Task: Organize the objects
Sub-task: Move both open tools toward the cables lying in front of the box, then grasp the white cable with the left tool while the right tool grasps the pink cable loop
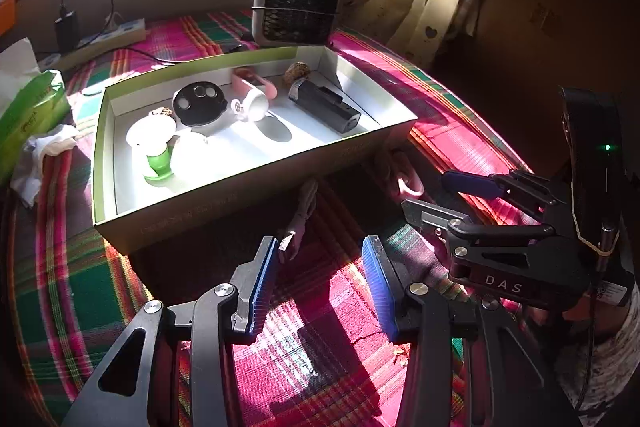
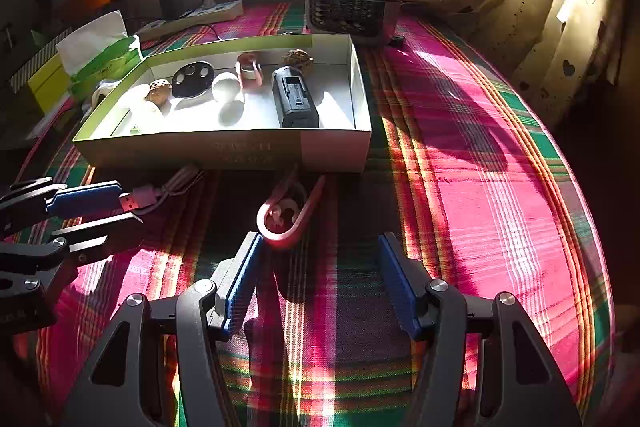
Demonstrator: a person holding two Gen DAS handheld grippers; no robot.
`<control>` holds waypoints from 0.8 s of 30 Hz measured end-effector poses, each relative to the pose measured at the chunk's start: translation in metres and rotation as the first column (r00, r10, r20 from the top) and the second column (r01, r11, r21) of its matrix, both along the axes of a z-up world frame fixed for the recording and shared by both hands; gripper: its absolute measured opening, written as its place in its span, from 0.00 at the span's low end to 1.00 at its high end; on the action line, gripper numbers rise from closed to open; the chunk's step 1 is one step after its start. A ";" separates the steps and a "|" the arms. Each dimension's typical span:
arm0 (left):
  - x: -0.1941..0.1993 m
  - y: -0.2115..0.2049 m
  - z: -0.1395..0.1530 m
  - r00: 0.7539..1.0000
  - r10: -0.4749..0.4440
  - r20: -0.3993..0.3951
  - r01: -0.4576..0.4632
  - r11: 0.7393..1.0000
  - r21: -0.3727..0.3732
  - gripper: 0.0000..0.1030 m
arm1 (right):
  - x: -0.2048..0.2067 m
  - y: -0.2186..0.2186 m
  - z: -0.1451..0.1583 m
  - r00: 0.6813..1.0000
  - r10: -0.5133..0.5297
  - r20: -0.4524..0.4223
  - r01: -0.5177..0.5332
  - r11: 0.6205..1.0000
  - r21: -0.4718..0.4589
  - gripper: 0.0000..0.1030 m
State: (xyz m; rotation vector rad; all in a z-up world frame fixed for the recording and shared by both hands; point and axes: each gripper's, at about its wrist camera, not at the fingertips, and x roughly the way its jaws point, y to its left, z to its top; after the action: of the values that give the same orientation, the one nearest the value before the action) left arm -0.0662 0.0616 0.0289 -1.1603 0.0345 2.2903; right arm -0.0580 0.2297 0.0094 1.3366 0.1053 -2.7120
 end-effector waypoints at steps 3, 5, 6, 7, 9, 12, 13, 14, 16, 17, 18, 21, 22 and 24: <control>-0.001 0.001 0.000 1.000 0.017 -0.011 -0.017 1.000 -0.017 0.40 | 0.002 0.001 0.002 1.000 0.006 -0.003 -0.006 1.000 -0.017 0.58; -0.004 0.000 0.001 0.999 0.035 -0.013 -0.035 0.999 -0.024 0.40 | 0.004 0.000 0.004 1.000 0.026 -0.013 -0.027 0.999 -0.044 0.58; -0.005 0.001 0.001 0.999 0.038 -0.019 -0.039 0.999 -0.034 0.40 | 0.004 -0.001 0.005 0.999 0.036 -0.013 -0.037 0.998 -0.059 0.58; -0.005 0.002 0.001 0.999 0.039 -0.025 -0.040 0.998 -0.049 0.40 | 0.004 -0.002 0.005 0.999 0.045 -0.016 -0.046 0.996 -0.073 0.58; -0.007 0.004 -0.001 0.999 0.041 -0.026 -0.043 0.997 -0.069 0.40 | 0.001 -0.005 0.005 0.999 0.049 -0.015 -0.050 0.996 -0.077 0.58; -0.008 0.006 -0.002 0.999 0.043 -0.019 -0.044 0.996 -0.073 0.40 | -0.005 -0.007 0.001 0.999 0.037 -0.004 -0.038 0.997 -0.060 0.58; -0.009 0.006 -0.003 0.999 0.043 -0.019 -0.044 0.996 -0.077 0.40 | -0.007 -0.007 0.000 0.999 0.033 -0.003 -0.033 0.998 -0.059 0.58; -0.010 0.007 -0.005 0.999 0.047 -0.015 -0.049 0.995 -0.085 0.40 | -0.007 -0.007 0.000 0.999 0.034 -0.009 -0.035 0.998 -0.058 0.58; -0.012 0.007 -0.008 0.998 0.055 -0.012 -0.056 0.994 -0.095 0.40 | -0.010 -0.008 0.000 0.999 0.033 -0.010 -0.033 0.998 -0.053 0.58; -0.012 0.007 -0.007 0.998 0.059 -0.012 -0.060 0.994 -0.095 0.40 | -0.011 -0.008 -0.001 0.999 0.033 -0.011 -0.033 0.998 -0.048 0.58; -0.013 0.007 -0.007 0.998 0.061 -0.008 -0.061 0.994 -0.094 0.40 | -0.013 -0.009 -0.001 0.999 0.032 -0.011 -0.032 0.999 -0.041 0.58; -0.015 0.010 -0.008 0.998 0.064 -0.014 -0.065 0.993 -0.102 0.40 | -0.015 -0.008 -0.001 1.000 0.028 -0.010 -0.028 0.999 -0.037 0.58; -0.015 0.011 -0.008 0.998 0.064 -0.017 -0.065 0.992 -0.105 0.40 | -0.015 -0.008 -0.001 1.000 0.026 -0.010 -0.026 0.999 -0.037 0.58; -0.016 0.011 -0.008 0.998 0.067 -0.016 -0.069 0.992 -0.106 0.40 | -0.016 -0.007 -0.001 1.000 0.020 -0.010 -0.021 0.999 -0.036 0.58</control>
State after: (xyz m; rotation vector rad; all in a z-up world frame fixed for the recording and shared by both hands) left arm -0.0822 0.0729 0.0211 -1.2176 0.1253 2.3810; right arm -0.0739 0.2229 0.0083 1.3060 0.0703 -2.6901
